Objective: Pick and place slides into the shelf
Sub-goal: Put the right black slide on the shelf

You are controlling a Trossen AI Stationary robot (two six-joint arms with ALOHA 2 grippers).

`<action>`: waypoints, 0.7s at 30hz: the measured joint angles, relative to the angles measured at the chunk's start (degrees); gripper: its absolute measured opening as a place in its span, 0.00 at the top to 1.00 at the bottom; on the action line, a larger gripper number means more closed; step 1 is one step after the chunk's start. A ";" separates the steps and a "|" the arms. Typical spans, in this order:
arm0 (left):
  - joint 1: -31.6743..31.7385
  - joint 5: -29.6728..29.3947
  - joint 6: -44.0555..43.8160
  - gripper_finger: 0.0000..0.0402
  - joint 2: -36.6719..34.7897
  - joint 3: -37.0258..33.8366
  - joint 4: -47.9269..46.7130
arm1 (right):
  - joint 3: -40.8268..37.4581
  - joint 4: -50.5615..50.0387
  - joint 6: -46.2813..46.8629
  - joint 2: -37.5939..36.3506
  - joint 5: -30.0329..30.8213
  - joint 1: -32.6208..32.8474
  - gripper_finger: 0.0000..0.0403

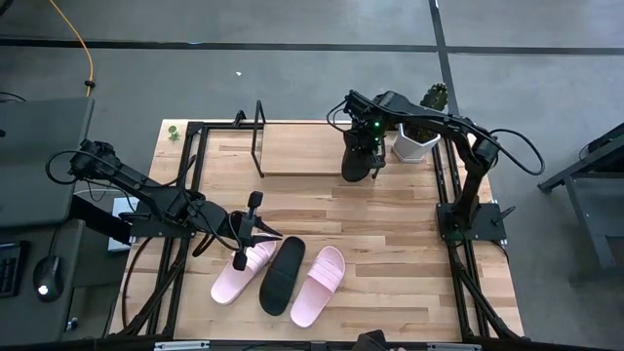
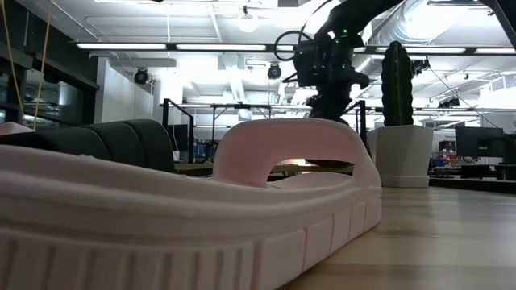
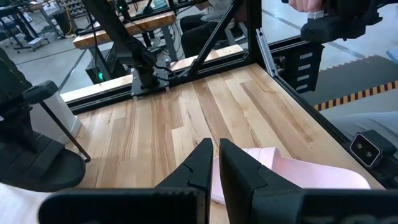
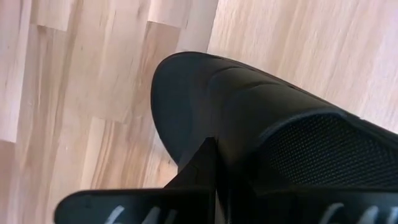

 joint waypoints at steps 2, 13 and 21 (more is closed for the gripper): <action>0.00 0.00 0.00 0.95 0.00 0.00 0.00 | 0.00 0.33 0.22 0.00 0.15 0.02 1.00; 0.00 0.02 0.00 0.95 0.00 0.02 0.02 | -0.02 0.36 1.04 0.00 0.11 -0.11 0.95; 0.00 0.02 0.00 0.95 0.00 0.00 0.00 | -0.02 3.14 3.42 0.00 0.63 -0.32 0.74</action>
